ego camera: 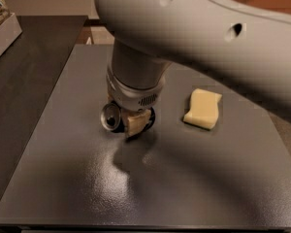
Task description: Knock pepsi can over
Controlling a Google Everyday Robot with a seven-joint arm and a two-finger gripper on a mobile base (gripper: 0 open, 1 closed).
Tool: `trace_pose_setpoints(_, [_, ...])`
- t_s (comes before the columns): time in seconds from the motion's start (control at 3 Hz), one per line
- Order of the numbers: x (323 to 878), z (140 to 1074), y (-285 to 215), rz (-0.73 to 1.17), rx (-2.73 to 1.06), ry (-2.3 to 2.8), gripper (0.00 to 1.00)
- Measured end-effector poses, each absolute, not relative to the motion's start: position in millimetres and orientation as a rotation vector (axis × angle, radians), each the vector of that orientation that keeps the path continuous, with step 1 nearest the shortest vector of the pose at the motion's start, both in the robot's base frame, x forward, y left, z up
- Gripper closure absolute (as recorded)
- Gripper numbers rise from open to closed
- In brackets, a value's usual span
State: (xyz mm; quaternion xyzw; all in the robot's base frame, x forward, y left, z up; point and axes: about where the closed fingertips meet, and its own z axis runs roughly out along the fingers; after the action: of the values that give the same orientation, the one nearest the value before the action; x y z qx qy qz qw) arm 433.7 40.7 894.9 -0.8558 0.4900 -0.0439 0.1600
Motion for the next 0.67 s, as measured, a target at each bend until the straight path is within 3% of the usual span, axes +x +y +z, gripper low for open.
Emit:
trace_pose_setpoints(0.33, [432.0,888.4,42.1,-0.163,-2.481,1.388,0.13])
trace_pose_setpoints(0.67, [431.0,882.1,43.0,-0.192,-2.520,1.371,0.00])
